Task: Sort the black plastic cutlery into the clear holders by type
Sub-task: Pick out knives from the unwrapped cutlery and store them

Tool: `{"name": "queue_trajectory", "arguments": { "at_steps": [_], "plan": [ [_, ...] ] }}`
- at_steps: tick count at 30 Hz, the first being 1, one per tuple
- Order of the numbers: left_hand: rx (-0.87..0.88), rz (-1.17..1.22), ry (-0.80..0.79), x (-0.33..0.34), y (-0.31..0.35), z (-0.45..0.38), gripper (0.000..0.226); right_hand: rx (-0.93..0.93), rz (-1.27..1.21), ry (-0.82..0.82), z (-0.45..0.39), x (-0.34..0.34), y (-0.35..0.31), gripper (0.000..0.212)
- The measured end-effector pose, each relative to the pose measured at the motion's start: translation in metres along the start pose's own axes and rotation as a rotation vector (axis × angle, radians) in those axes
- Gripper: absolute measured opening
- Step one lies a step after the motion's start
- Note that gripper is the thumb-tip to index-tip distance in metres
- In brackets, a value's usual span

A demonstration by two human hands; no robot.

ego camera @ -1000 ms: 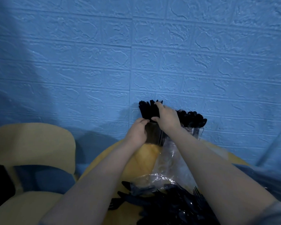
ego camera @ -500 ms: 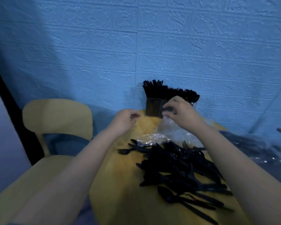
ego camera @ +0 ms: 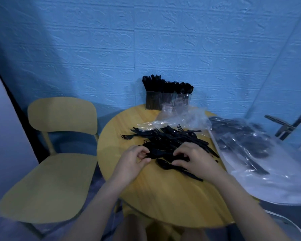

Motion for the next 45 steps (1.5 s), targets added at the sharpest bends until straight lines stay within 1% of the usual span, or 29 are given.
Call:
{"name": "queue_trajectory", "arguments": {
  "at_steps": [2, 4, 7, 10, 14, 18, 22, 25, 28, 31, 33, 35, 37, 39, 43, 45],
  "plan": [
    [-0.009, -0.055, 0.000, 0.009, 0.000, 0.000, 0.025, -0.039, 0.095, -0.008, 0.013, 0.013, -0.001, 0.047],
    [-0.052, -0.090, -0.004, 0.014, -0.001, -0.004, 0.028, -0.060, 0.176, 0.016, 0.019, 0.022, 0.002, 0.050],
    [-0.065, -0.137, -0.016, 0.018, -0.003, -0.011, 0.028, -0.091, 0.269, 0.099, 0.017, 0.025, 0.007, 0.040],
    [-0.010, -0.160, -0.023, 0.021, -0.005, -0.014, 0.025, -0.102, 0.317, 0.187, 0.009, 0.026, 0.016, 0.030],
    [0.050, -0.144, -0.040, 0.021, -0.006, -0.017, 0.025, -0.064, 0.331, 0.214, -0.004, 0.021, 0.023, 0.023],
    [0.061, -0.139, -0.025, 0.019, -0.010, -0.018, 0.028, -0.003, 0.303, 0.225, -0.019, 0.016, 0.026, 0.028],
    [0.073, -0.167, -0.053, 0.018, -0.015, -0.016, 0.023, -0.002, 0.273, 0.246, -0.031, 0.016, 0.028, 0.025],
    [0.092, -0.179, -0.073, 0.016, -0.016, -0.013, 0.024, 0.003, 0.288, 0.239, -0.037, 0.019, 0.028, 0.024],
    [0.097, -0.188, -0.075, 0.013, -0.019, -0.009, 0.025, 0.037, 0.275, 0.203, -0.037, 0.019, 0.026, 0.030],
    [0.100, -0.169, -0.098, 0.010, -0.019, -0.004, 0.027, 0.081, 0.183, 0.148, -0.031, 0.015, 0.028, 0.038],
    [0.114, -0.148, -0.099, 0.009, -0.018, -0.003, 0.025, 0.081, 0.090, 0.160, -0.023, 0.008, 0.028, 0.035],
    [0.111, -0.136, -0.082, 0.009, -0.015, -0.004, 0.021, 0.101, 0.008, 0.197, -0.012, -0.002, 0.029, 0.027],
    [0.079, -0.175, -0.073, 0.013, -0.014, -0.007, 0.023, 0.146, -0.028, 0.213, -0.002, -0.015, 0.031, 0.024],
    [0.039, -0.231, -0.091, 0.018, -0.013, -0.011, 0.025, 0.180, -0.014, 0.162, 0.004, -0.024, 0.033, 0.024],
    [-0.022, -0.199, -0.136, 0.019, -0.009, -0.014, 0.016, 0.202, 0.007, 0.031, 0.012, -0.023, 0.033, 0.022],
    [-0.041, -0.168, -0.170, 0.015, -0.005, -0.013, 0.011, 0.185, 0.014, 0.009, 0.016, -0.017, 0.030, 0.020]
  ]
}}
Point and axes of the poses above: each hand's wrist, its own z-axis away from the middle knuckle, its own x-axis out of the palm, y = z × x, the point moved 3 cm from there along -z, towards the middle knuckle, and after that the axes turned 1 degree about x, right-handed, at the moved point
